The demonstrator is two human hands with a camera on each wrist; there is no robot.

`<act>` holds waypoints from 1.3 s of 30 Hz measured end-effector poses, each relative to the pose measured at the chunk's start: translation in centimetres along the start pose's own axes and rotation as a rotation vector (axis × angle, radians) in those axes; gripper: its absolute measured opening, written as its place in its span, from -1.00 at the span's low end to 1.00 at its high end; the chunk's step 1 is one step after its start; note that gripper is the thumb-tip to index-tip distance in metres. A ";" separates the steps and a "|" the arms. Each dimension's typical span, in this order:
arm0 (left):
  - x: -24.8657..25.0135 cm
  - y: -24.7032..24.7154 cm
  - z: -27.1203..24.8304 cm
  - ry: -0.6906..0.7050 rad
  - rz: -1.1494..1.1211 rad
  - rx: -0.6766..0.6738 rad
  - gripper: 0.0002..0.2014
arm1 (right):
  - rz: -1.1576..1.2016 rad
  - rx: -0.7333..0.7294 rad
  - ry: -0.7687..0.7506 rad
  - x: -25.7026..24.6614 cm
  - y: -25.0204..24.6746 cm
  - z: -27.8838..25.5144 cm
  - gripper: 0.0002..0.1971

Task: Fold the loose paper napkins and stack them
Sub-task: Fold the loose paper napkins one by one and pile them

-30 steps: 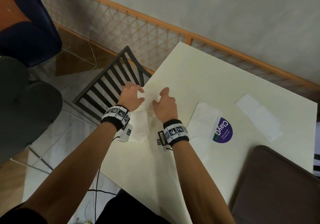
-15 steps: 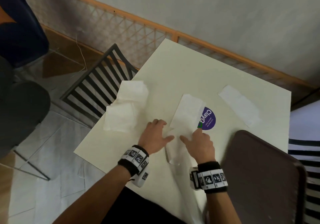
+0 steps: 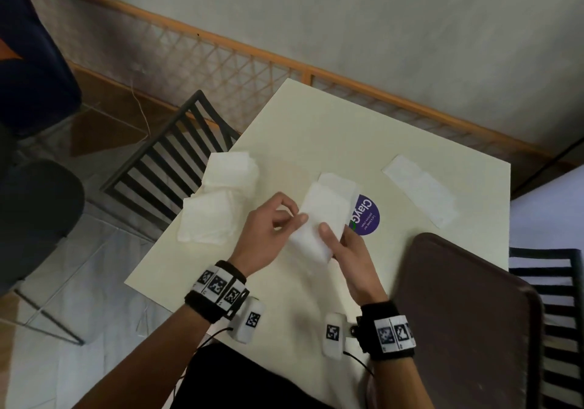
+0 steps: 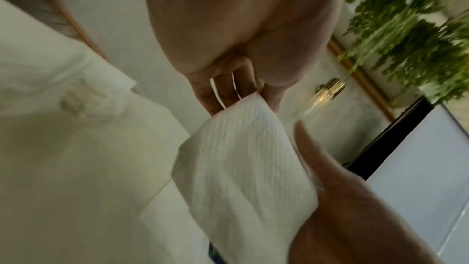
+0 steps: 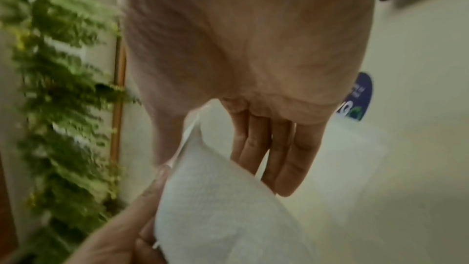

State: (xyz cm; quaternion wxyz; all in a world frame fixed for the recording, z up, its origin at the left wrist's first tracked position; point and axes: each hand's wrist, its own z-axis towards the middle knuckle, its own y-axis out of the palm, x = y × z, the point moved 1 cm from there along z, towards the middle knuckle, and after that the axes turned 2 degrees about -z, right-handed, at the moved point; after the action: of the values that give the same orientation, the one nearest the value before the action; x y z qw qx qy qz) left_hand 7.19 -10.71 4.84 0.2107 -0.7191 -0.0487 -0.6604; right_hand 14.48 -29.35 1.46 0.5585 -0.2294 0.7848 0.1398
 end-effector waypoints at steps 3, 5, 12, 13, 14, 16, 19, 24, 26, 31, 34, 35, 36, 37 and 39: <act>2.1 -1.0 0.1 0.037 -0.069 0.082 -0.79 | 0.044 0.003 -0.123 -2.4 0.9 0.2 -0.70; 2.9 -1.9 0.2 0.012 -0.088 0.047 -0.77 | 0.062 0.056 -0.177 -3.6 1.3 0.6 -0.57; 4.0 -4.5 0.3 0.059 -0.086 0.045 -0.87 | 0.137 -0.032 -0.304 -6.6 1.9 1.3 -0.84; 4.2 -4.7 0.3 0.073 -0.088 0.041 -0.88 | 0.148 -0.039 -0.321 -6.8 1.9 1.4 -0.81; 4.3 -5.0 0.4 0.089 -0.084 0.035 -0.88 | 0.165 -0.034 -0.338 -6.9 1.9 1.7 -0.79; 4.4 -5.3 0.5 0.122 -0.075 0.025 -0.82 | 0.214 -0.047 -0.390 -6.7 1.7 2.2 -0.78; 4.6 -5.6 0.5 0.148 -0.115 -0.002 -0.69 | 0.244 -0.082 -0.422 -6.7 1.5 2.5 -0.64; 4.6 -5.6 0.4 0.113 -0.214 -0.003 -0.72 | 0.267 -0.087 -0.412 -6.6 1.4 2.4 -0.76; 4.8 -5.5 0.5 0.087 -0.229 -0.011 -0.69 | 0.262 -0.077 -0.404 -6.5 1.3 2.5 -0.74; 4.8 -5.7 0.5 0.093 -0.142 0.009 -0.72 | 0.295 -0.057 -0.313 -8.1 1.5 2.3 -0.73; 5.0 -5.8 0.4 0.154 0.009 -0.023 -0.75 | -0.154 -0.058 -0.408 -9.4 3.4 2.1 -0.75; 5.0 -5.8 0.4 0.172 0.041 -0.027 -0.74 | -0.322 -0.074 -0.440 -9.4 4.4 2.2 -0.71; 5.1 -5.8 0.5 0.186 0.057 -0.014 -0.72 | -0.441 -0.083 -0.464 -9.4 5.4 2.5 -0.65; 5.1 -5.9 0.6 0.189 0.058 0.021 -0.71 | -0.488 -0.081 -0.474 -9.3 6.1 2.9 -0.59; 4.4 -6.6 1.1 0.167 0.050 0.136 -0.69 | -0.462 -0.051 -0.466 -8.9 7.0 3.9 -0.54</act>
State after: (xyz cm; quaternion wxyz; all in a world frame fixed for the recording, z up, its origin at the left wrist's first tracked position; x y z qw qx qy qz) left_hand 6.45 -5.27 10.66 0.2788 -0.6468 -0.0577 -0.7076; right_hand 16.48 -19.72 8.22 0.7340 -0.3770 0.5595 0.0780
